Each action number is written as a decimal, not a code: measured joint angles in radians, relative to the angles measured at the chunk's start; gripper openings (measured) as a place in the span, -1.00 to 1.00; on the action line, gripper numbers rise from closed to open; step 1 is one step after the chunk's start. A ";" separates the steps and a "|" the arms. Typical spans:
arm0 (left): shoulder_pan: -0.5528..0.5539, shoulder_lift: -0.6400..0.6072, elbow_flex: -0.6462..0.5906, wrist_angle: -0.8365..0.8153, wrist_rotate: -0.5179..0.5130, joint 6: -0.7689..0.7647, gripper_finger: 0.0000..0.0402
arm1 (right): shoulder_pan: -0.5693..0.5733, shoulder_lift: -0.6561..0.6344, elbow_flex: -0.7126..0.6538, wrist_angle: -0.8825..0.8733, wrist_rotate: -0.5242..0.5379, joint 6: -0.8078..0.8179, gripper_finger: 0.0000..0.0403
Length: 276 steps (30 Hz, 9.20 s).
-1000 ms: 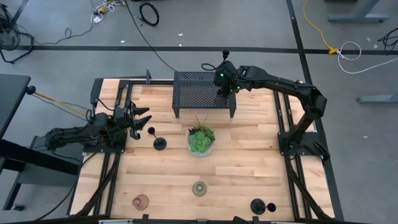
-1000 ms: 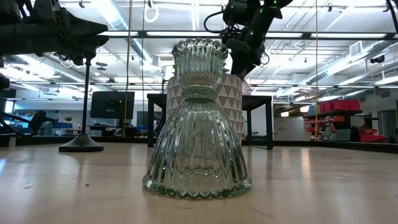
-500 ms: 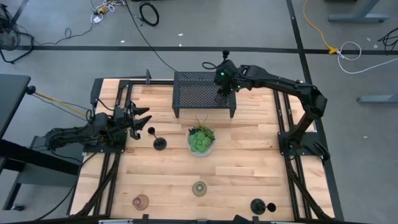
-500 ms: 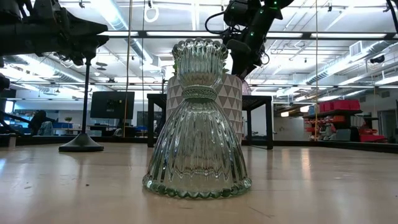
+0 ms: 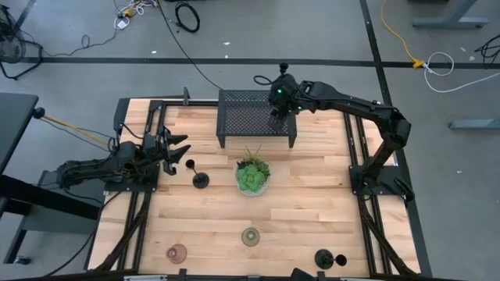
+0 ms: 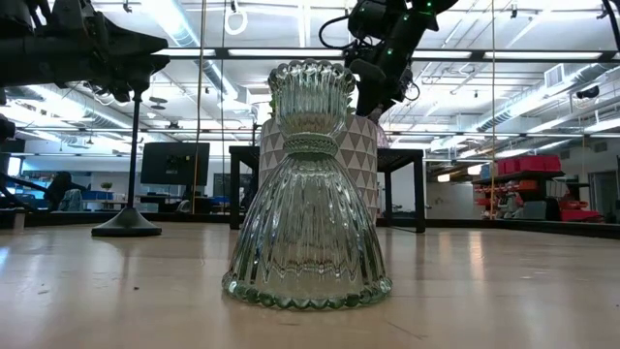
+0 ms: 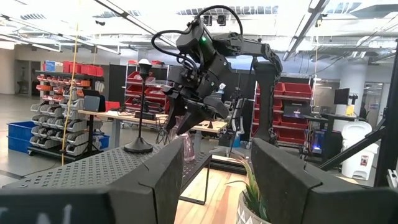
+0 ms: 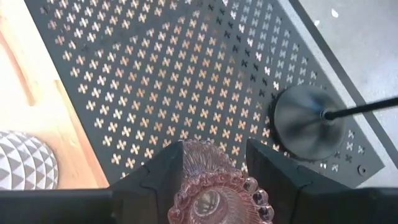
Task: Pick & Place candle stick holders
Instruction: Put the pink glass candle holder on the shelf aligned with the black candle holder, then put the bottom black candle holder on the shelf
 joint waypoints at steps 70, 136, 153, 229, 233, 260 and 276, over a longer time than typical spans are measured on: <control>0.000 0.000 0.000 0.000 0.000 -0.002 -0.05 | 0.061 -0.118 -0.001 0.010 0.104 -0.005 0.38; 0.000 0.000 0.000 0.000 0.000 -0.044 -0.05 | 1.412 -0.161 -0.001 -0.276 0.417 1.437 0.38; 0.000 0.000 0.000 -0.050 0.006 -0.097 -0.05 | 1.645 -0.160 -0.058 -0.245 0.539 1.880 0.38; 0.000 0.000 0.000 -0.053 0.012 -0.117 -0.05 | 1.699 -0.160 -0.452 0.299 0.379 2.092 0.38; -0.001 0.000 0.000 -0.053 0.012 -0.118 -0.05 | 1.699 -0.160 -0.452 0.306 0.383 2.080 0.38; -0.001 0.000 0.000 -0.054 0.013 -0.141 -0.05 | 1.866 -0.248 -0.452 0.284 0.704 2.068 0.37; -0.002 0.000 0.000 -0.053 0.012 -0.140 -0.05 | 1.867 -0.176 -0.451 0.373 0.712 2.006 -0.10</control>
